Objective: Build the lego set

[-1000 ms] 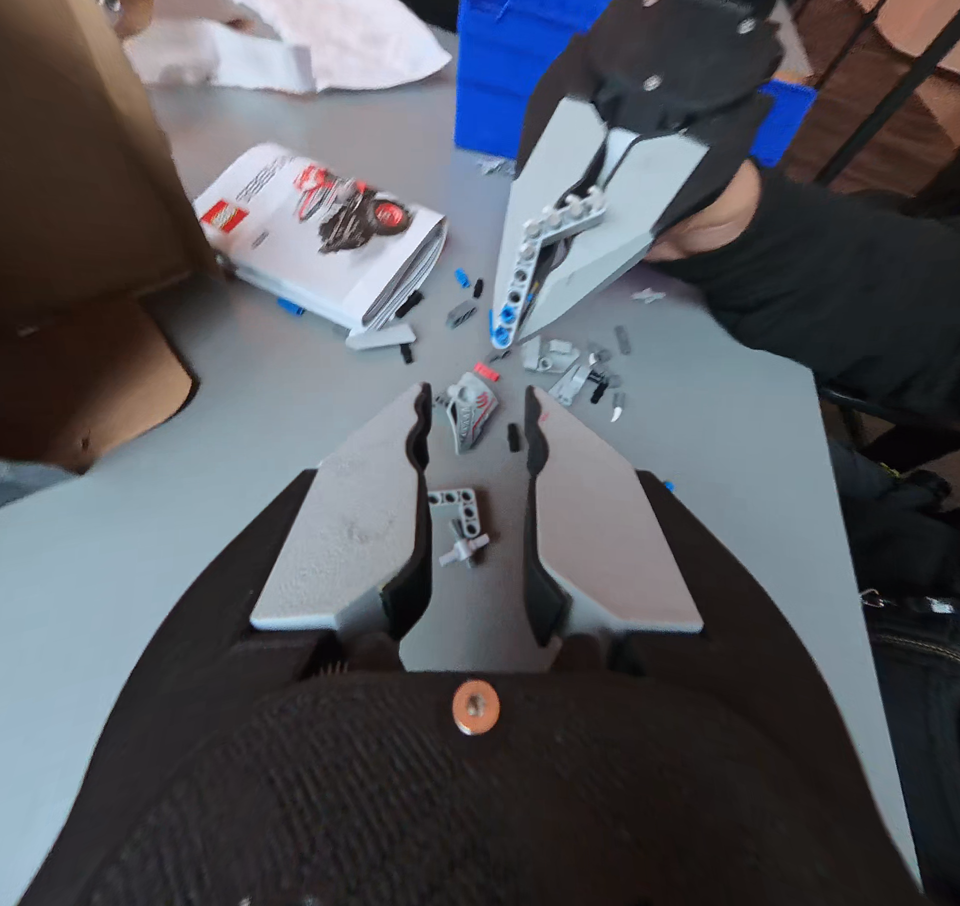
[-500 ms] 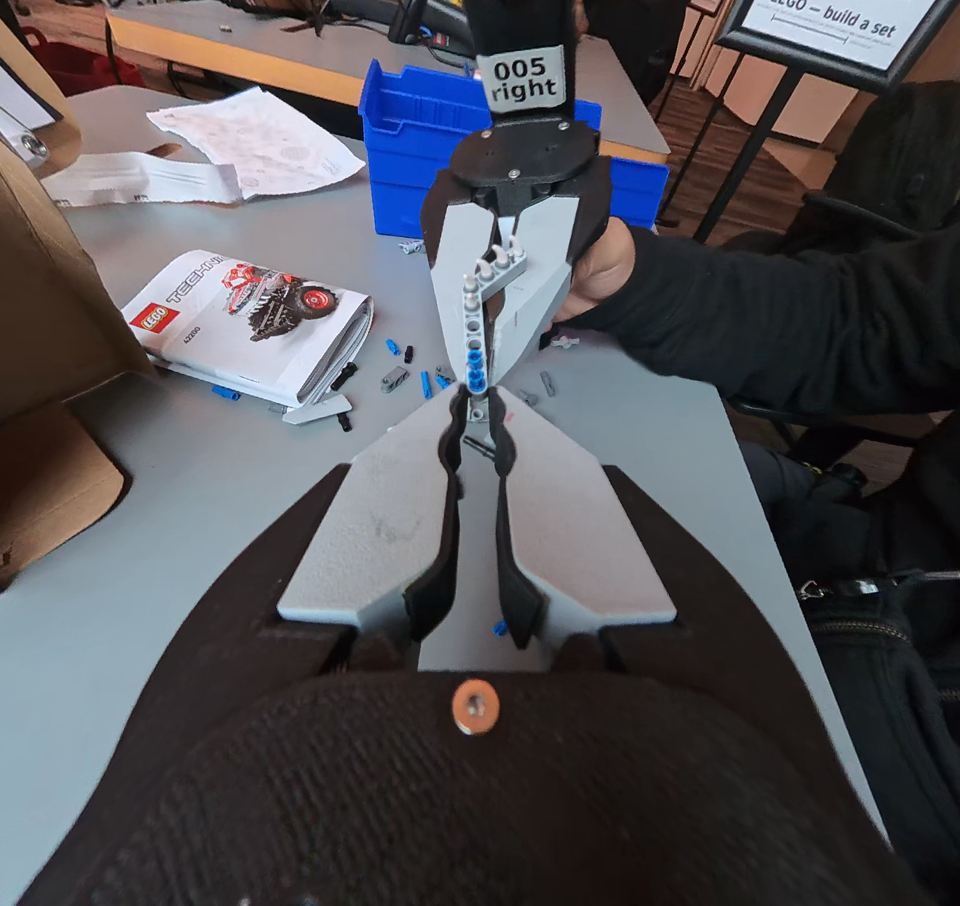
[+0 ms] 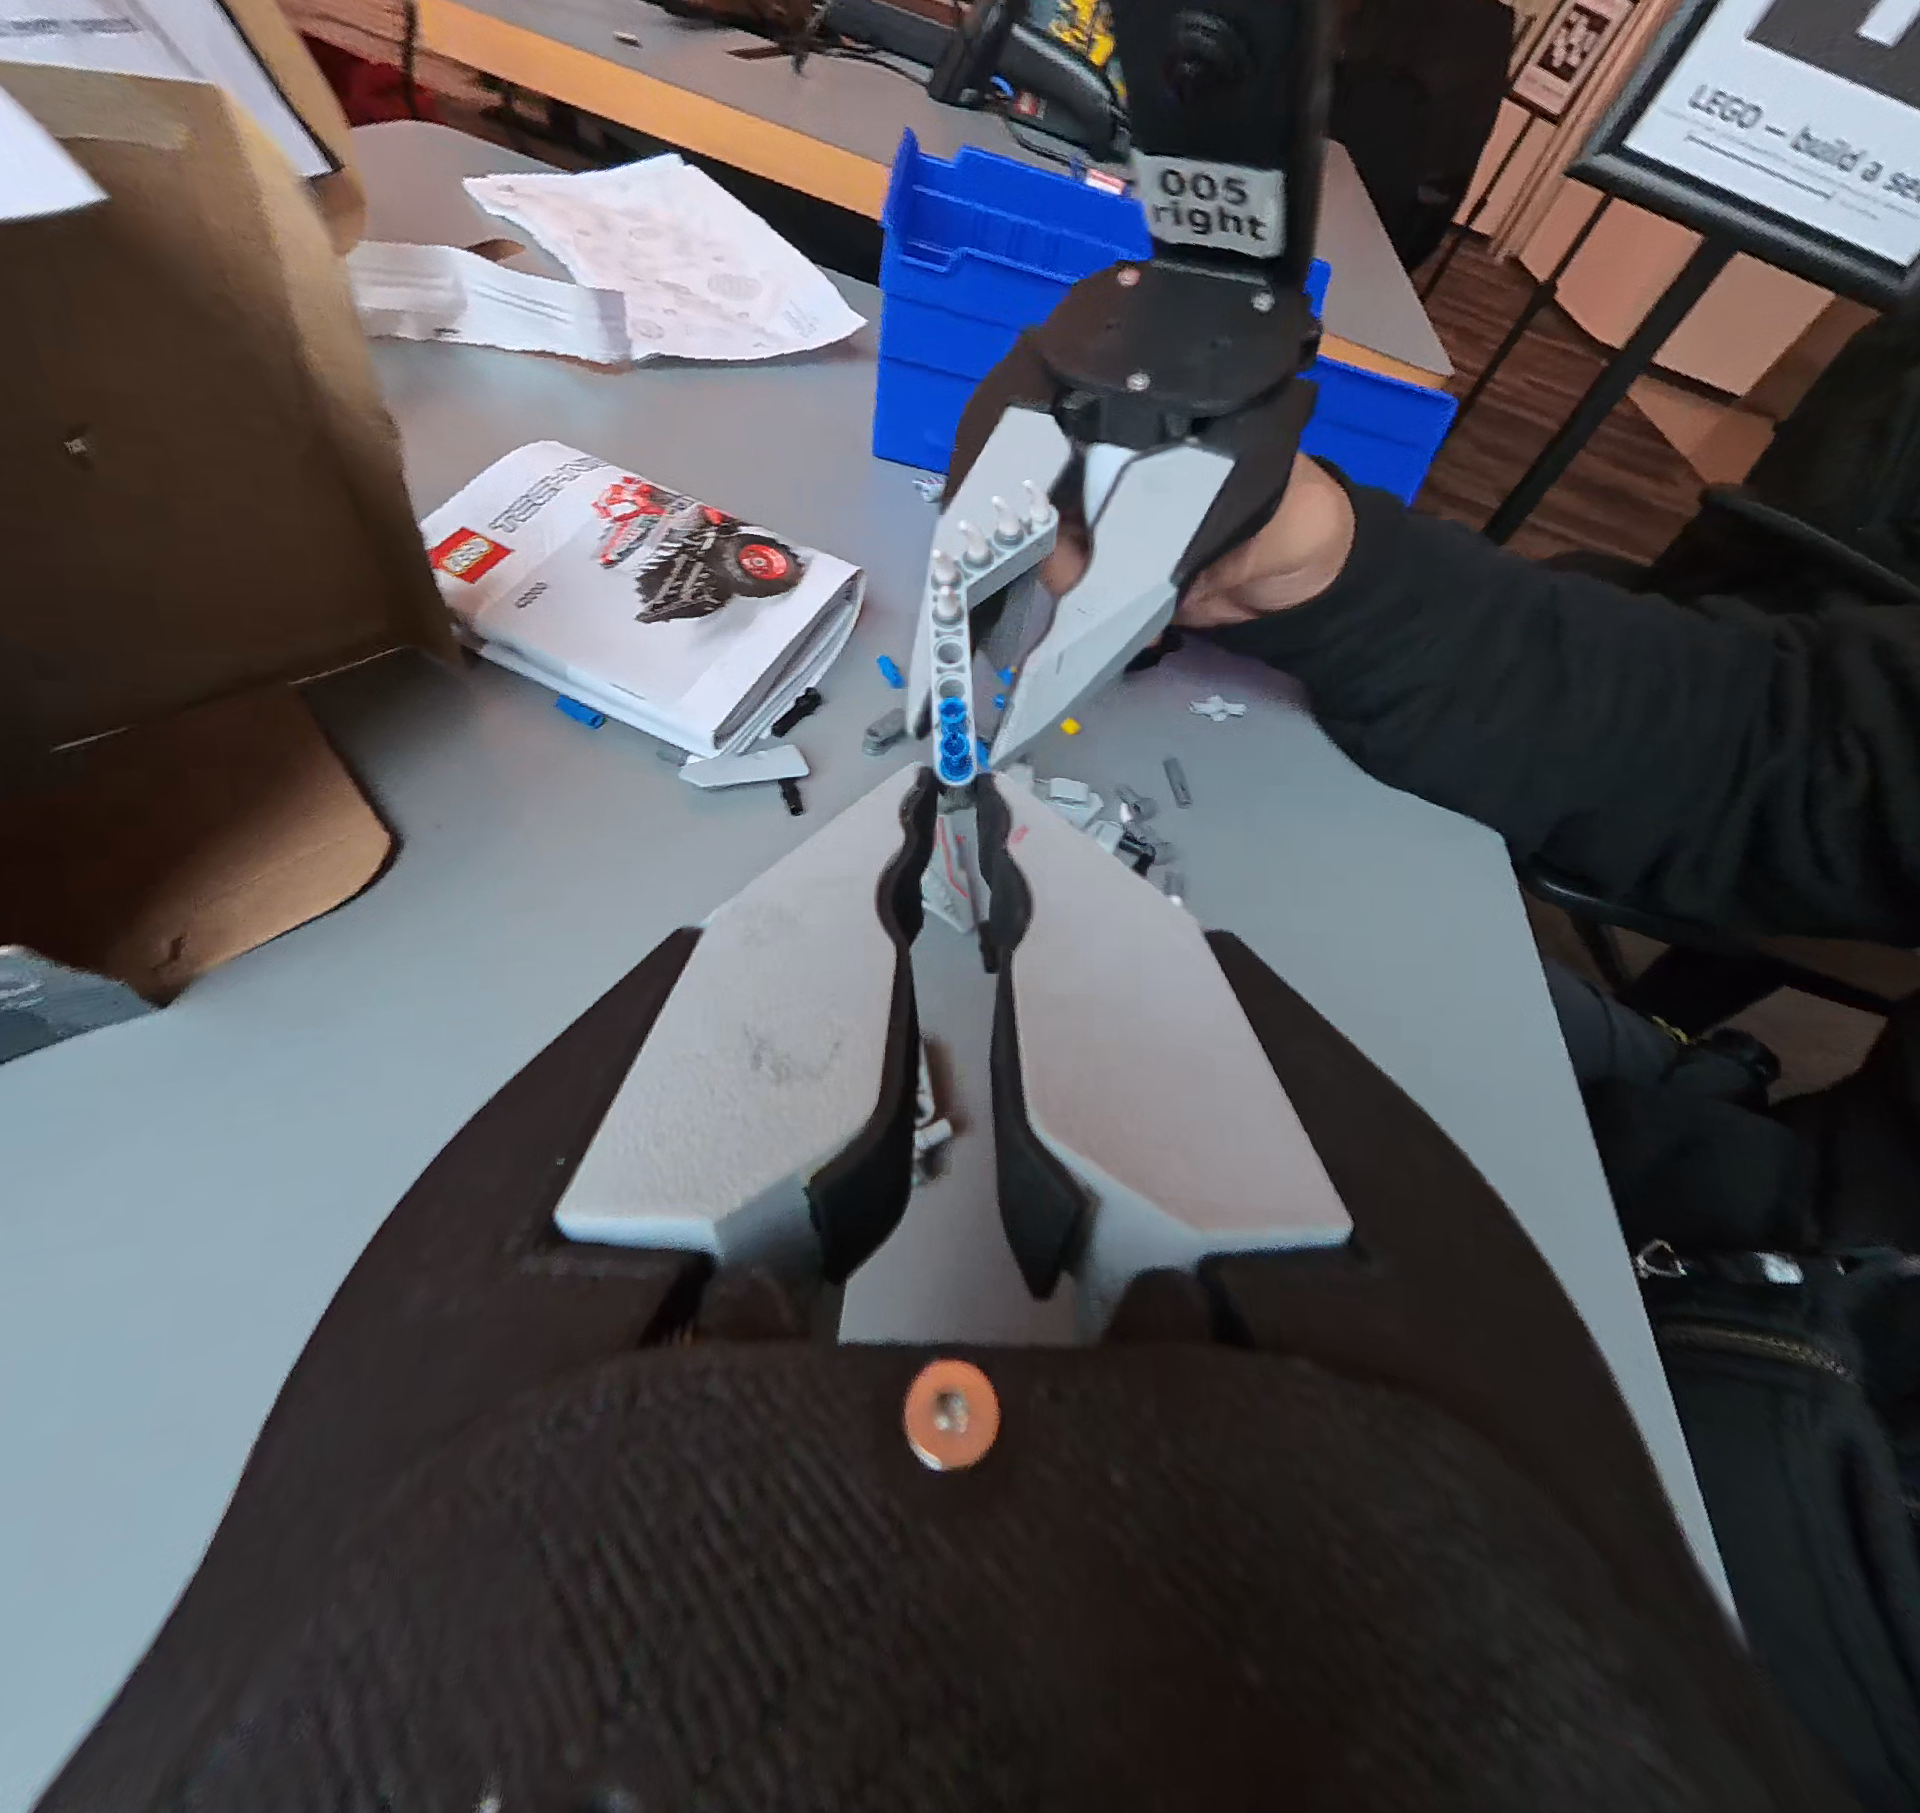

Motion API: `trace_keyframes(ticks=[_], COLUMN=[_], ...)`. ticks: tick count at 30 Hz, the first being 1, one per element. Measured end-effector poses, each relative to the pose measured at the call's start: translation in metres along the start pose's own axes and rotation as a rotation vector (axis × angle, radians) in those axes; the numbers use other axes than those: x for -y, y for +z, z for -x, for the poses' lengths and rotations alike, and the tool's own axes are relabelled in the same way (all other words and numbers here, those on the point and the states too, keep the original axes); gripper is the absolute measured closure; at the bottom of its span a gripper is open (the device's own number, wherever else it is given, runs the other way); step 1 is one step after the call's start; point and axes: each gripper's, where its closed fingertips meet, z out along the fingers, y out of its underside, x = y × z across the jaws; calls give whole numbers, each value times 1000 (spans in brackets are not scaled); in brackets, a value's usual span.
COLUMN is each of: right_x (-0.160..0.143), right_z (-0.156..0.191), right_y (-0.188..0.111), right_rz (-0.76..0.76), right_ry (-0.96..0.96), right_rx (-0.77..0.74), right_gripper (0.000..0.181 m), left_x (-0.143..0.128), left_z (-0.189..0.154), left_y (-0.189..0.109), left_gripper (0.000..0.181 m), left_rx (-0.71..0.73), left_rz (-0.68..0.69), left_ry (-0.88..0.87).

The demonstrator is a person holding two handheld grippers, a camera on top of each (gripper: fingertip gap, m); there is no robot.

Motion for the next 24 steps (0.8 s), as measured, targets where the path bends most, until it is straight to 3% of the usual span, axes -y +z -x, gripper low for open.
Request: trace_keyframes(ticks=[3, 5, 10, 12, 16, 20, 24], right_x=[-16, -28, -37, -42, -45, -39, -20], right_z=[-9, -11, -13, -9, -4, -6, -2], right_y=[-3, 0, 10, 19, 28, 27, 15], right_rz=[105, 186, 274, 312, 354, 322, 150], right_ry=[-16, -29, -292, -313, -392, -397, -143], right_rx=[-55, -72, -182, -158, -153, -175, -66], right_gripper=[164, 151, 135, 136, 156, 156, 157], left_x=[-5, -9, -15, -14, -13, -12, -12], left_z=[15, 19, 23, 22, 24, 27, 30], left_y=[-4, -3, -2, -2, -3, -5, -7], left_gripper=[176, 176, 176, 176, 176, 176, 176], left_rx=[55, 59, 61, 64, 71, 71, 86], left_rz=[18, 29, 58, 54, 50, 39, 35], left_ry=[-16, -40, -84, -77, -74, -94, -97])
